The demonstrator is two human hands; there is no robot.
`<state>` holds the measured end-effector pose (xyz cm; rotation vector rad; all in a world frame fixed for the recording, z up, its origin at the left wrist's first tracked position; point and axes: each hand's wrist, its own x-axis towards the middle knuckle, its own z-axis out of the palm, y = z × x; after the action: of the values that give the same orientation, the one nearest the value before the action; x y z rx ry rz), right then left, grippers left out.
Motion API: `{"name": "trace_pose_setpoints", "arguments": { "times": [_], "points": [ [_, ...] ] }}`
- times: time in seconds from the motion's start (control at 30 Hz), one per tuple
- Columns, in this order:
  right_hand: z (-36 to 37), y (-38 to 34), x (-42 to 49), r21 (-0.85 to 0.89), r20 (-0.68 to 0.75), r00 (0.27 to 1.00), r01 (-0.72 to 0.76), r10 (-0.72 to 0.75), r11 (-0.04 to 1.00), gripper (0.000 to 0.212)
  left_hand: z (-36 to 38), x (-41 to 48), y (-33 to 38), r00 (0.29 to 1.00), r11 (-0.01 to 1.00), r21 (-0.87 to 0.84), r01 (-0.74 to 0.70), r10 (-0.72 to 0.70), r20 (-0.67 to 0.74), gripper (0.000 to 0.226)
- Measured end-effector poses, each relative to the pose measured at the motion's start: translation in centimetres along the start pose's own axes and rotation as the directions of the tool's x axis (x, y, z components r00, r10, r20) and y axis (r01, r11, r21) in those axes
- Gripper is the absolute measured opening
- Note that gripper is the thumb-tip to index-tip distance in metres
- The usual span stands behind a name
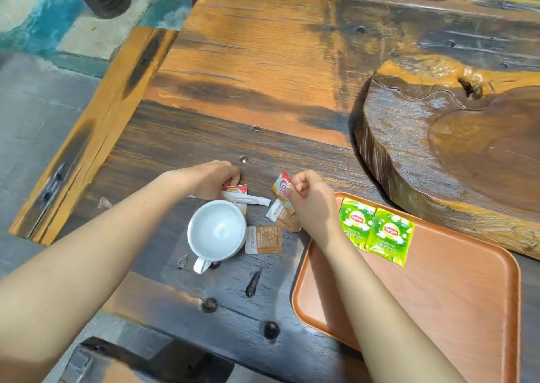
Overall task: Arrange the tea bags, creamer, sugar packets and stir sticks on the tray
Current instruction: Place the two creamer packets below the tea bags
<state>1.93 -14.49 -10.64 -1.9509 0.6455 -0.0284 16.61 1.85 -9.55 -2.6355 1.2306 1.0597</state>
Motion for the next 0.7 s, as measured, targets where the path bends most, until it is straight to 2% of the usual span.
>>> {"name": "trace_pose_setpoints", "arguments": {
  "times": [0.13,0.3,0.4,0.43,0.47,0.53,0.57,0.6,0.63,0.7],
  "points": [
    [-1.4,0.0,-0.2,0.221,-0.045,0.996,-0.071,0.083,0.973,0.015,-0.3,-0.3,-0.4,0.997,0.981,-0.185,0.051,-0.060,-0.045,0.034],
    [-3.3,0.3,-1.7,0.411,-0.096,0.988,-0.076,0.125,0.908,0.010,-1.0,-0.2,-0.4,0.993,0.960,-0.265,0.088,-0.107,-0.059,0.009],
    [-5.1,1.2,-3.3,0.447,-0.134,0.975,-0.099,0.177,0.889,0.011,-2.3,-0.1,0.3,0.972,0.937,-0.336,0.097,-0.162,-0.170,0.020],
    [-5.8,1.7,-4.0,0.455,-0.154,0.969,-0.105,0.195,0.884,0.011,-2.8,-0.1,0.8,0.953,0.904,-0.421,0.068,-0.184,-0.241,0.022],
    [-6.4,2.1,-4.8,0.464,-0.176,0.961,-0.112,0.216,0.879,0.011,-3.3,-0.1,1.4,0.928,0.827,-0.562,0.017,-0.222,-0.299,0.022],
    [-7.3,3.1,-6.3,0.463,-0.210,0.943,-0.138,0.259,0.876,0.010,-4.3,-0.1,2.7,0.904,0.551,-0.826,-0.124,-0.281,-0.323,0.019],
    [-7.6,3.6,-7.1,0.450,-0.217,0.935,-0.159,0.281,0.879,0.009,-4.5,-0.1,3.2,0.900,0.451,-0.877,-0.165,-0.294,-0.321,0.019],
    [-7.8,4.0,-7.7,0.436,-0.219,0.930,-0.178,0.296,0.882,0.008,-4.6,0.0,3.7,0.899,0.417,-0.892,-0.176,-0.301,-0.319,0.019],
    [-7.9,4.3,-8.2,0.423,-0.218,0.929,-0.187,0.300,0.887,0.008,-4.4,0.2,4.2,0.899,0.424,-0.889,-0.171,-0.302,-0.317,0.019],
    [-7.8,4.7,-9.0,0.406,-0.211,0.933,-0.188,0.291,0.894,0.011,-3.8,0.7,5.1,0.911,0.489,-0.864,-0.120,-0.291,-0.291,0.023]
  ]
}}
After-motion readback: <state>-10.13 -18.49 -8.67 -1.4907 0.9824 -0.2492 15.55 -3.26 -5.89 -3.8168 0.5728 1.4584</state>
